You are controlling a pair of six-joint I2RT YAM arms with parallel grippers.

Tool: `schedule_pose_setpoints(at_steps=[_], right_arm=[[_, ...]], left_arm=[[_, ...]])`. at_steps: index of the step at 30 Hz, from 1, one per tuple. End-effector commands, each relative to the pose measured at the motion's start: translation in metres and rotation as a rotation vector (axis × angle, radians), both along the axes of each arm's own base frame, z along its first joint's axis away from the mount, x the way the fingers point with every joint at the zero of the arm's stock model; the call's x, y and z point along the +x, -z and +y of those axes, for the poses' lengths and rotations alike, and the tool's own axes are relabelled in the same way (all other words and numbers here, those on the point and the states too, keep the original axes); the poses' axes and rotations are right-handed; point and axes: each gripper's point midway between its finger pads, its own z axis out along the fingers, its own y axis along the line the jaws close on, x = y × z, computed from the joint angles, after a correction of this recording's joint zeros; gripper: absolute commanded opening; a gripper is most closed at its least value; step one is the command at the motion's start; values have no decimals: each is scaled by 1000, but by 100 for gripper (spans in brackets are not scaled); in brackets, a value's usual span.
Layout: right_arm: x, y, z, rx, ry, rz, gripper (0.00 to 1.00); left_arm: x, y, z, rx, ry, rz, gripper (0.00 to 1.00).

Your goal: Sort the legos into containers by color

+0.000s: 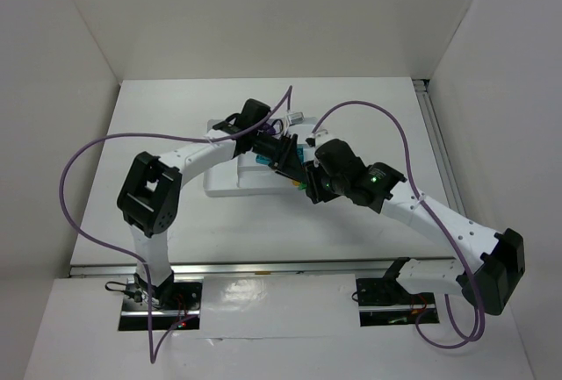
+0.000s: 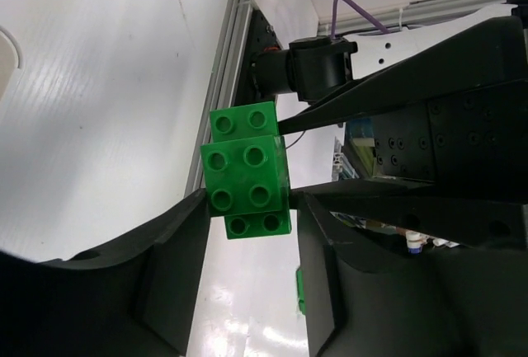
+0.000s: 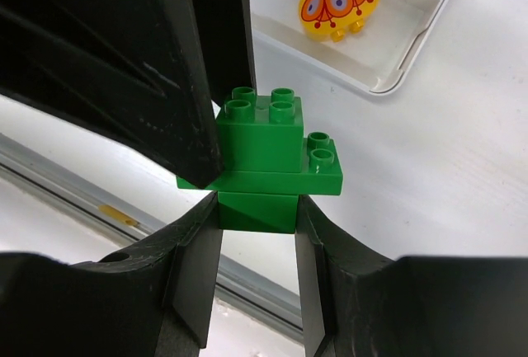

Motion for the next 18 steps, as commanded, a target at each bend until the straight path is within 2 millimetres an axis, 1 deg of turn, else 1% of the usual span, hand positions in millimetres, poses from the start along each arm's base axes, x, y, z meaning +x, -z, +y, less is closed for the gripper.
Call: schedule_pose_setpoints(at_steps=[1, 3, 8, 9, 10, 11, 12, 13, 15, 18], right_arm=[[12, -21, 4, 30, 6, -67, 16], [12, -18, 4, 23, 6, -61, 16], [13, -22, 5, 30, 6, -67, 16], [13, -22, 5, 24, -1, -71, 16], [13, -22, 5, 24, -1, -71, 16], [12, -22, 6, 30, -8, -66, 16], [13, -19, 7, 23, -8, -59, 16], [14, -22, 8, 30, -8, -66, 16], [13, -22, 9, 34, -15, -61, 16], [13, -22, 9, 35, -15, -61, 16]], left_arm=[[-7, -28, -8, -80, 68, -11, 59], [-6, -24, -8, -75, 68, -3, 59], [-5, -26, -9, -81, 64, -4, 59], [-4, -29, -10, -83, 62, -2, 59], [-3, -25, -11, -77, 62, 7, 59], [-2, -28, -11, -83, 62, -2, 61], [-1, -24, -12, -74, 60, 17, 63], [0, -26, -13, -79, 60, 9, 67], [1, -23, -13, -74, 60, 17, 70], [-1, -22, -16, -69, 62, 14, 70]])
